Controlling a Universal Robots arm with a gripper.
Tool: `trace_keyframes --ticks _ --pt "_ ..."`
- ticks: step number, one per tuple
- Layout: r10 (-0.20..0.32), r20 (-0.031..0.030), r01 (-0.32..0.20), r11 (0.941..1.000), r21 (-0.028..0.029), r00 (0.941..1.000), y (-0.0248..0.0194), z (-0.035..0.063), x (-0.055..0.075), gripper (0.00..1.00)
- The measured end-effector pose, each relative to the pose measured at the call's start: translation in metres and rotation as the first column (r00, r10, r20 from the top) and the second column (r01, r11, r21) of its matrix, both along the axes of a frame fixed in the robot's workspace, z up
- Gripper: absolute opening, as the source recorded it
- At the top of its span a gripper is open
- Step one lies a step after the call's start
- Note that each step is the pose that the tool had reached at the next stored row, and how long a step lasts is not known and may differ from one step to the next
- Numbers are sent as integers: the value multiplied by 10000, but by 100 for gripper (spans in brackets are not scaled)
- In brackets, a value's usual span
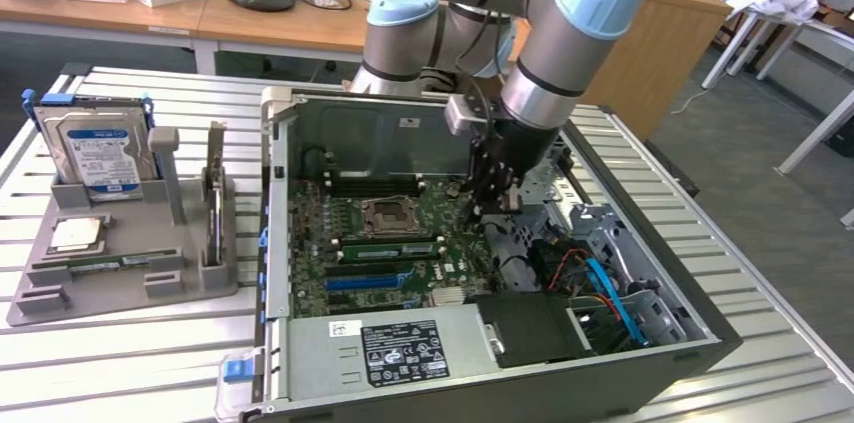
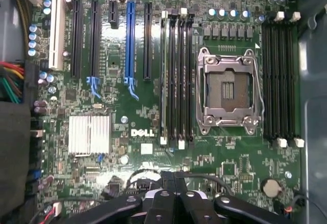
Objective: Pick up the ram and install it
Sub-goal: 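Press down the ram until it locks into place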
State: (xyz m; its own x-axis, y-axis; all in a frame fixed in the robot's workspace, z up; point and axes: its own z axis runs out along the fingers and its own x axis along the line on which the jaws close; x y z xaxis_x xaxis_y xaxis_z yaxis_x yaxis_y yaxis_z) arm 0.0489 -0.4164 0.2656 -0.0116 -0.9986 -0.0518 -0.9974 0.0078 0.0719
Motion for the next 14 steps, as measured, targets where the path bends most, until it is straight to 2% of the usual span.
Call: trace_keyframes --ticks 11,14 --pt "-1 0 1 10000 51 10000 0 116 139 10" --pt "0 0 0 9999 101 10000 0 146 173 10"
